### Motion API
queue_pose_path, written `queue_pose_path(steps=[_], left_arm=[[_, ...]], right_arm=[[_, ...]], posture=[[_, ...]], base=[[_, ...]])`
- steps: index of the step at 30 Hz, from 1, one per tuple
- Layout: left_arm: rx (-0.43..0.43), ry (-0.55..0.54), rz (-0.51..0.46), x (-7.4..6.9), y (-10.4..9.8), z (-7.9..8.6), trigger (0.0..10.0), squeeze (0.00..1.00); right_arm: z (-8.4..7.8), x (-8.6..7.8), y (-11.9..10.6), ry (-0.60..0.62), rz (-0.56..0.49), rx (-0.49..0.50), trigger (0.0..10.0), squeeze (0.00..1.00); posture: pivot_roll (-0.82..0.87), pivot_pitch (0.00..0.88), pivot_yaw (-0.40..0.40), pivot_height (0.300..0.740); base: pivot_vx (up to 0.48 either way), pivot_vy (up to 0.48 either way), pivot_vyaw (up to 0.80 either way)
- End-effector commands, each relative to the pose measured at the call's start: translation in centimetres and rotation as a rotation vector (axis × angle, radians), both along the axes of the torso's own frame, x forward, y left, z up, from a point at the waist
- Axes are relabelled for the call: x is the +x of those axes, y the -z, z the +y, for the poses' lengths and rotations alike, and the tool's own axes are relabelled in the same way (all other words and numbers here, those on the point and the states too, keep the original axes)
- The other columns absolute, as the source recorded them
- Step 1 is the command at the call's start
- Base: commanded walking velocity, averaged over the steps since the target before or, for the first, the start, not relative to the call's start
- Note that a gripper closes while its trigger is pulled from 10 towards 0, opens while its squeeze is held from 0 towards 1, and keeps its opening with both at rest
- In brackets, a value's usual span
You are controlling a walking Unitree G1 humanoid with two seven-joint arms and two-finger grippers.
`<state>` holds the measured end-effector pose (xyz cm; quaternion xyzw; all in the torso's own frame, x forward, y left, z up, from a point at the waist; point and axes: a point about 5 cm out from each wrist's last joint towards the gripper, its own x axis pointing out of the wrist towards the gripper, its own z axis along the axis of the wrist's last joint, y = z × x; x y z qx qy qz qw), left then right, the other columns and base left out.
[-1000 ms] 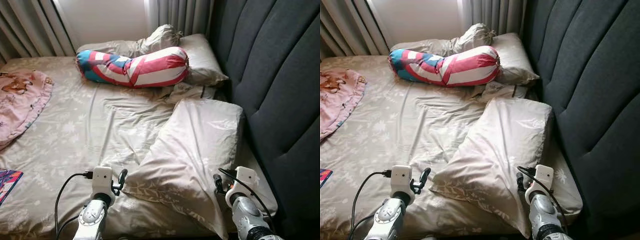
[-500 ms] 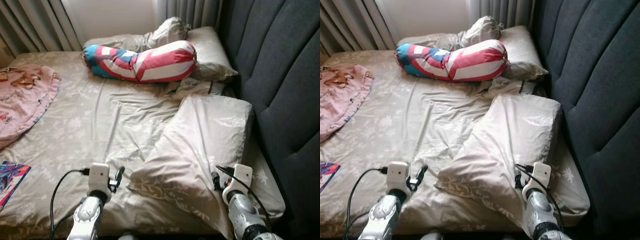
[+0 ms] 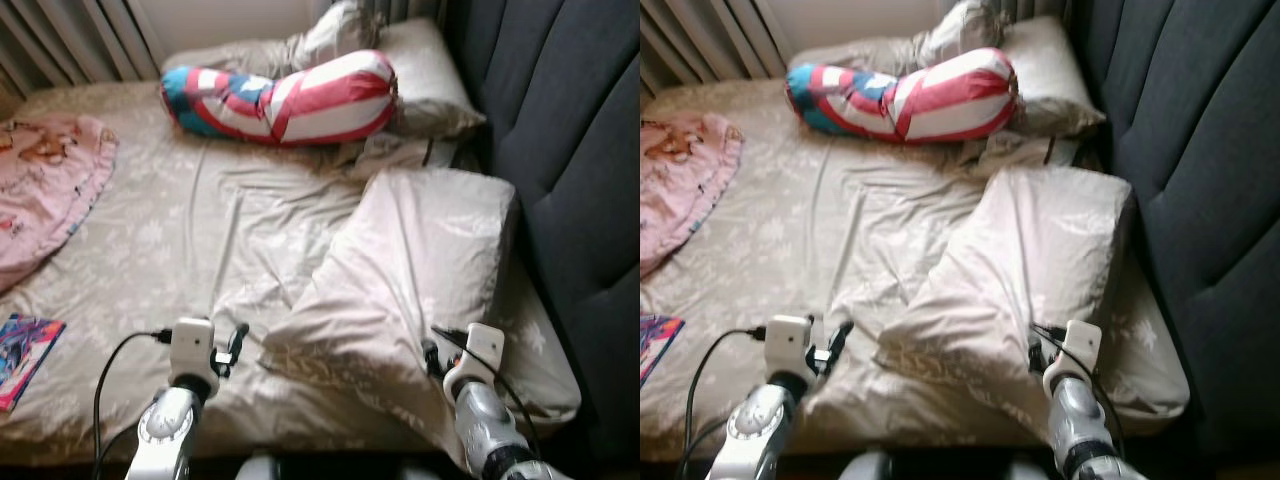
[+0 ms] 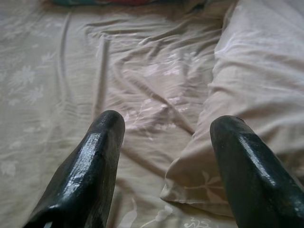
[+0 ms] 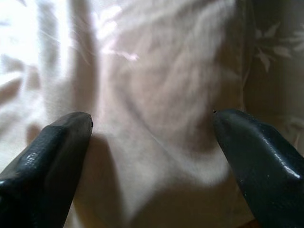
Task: Clean up the room
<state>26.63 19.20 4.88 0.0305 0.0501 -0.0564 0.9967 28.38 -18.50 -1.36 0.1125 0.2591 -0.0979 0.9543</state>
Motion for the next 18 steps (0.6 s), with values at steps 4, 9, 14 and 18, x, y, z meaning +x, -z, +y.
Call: queue_pose_path(steps=[4,9,14,18], left_arm=[[0.012,0.011,0.051,-1.2,0.2,0.2,10.0,0.0],[0.003,0.031,0.024,-1.1,-1.1,-0.2,10.0,0.0],[0.046,0.066,0.003,-1.2,-2.1,-0.4,10.0,0.0],[0.042,0.076,0.006,-1.4,-2.5,-0.5,10.0,0.0]], right_arm=[[-0.3,-0.5,0.4,0.05,0.023,0.008,10.0,0.0],[0.1,-0.7,0.7,0.038,0.032,0.021,10.0,0.0],[0.9,-1.3,1.5,0.03,0.089,0.056,10.0,0.0],[1.3,-2.0,2.1,0.036,0.118,0.08,10.0,0.0]], posture=[[-0.01,0.229,0.086,0.675],[0.0,0.248,0.092,0.675],[0.01,0.263,0.1,0.675],[0.02,0.27,0.107,0.675]], base=[[0.0,0.0,0.0],[0.0,0.0,0.0],[0.0,0.0,0.0],[0.0,0.0,0.0]])
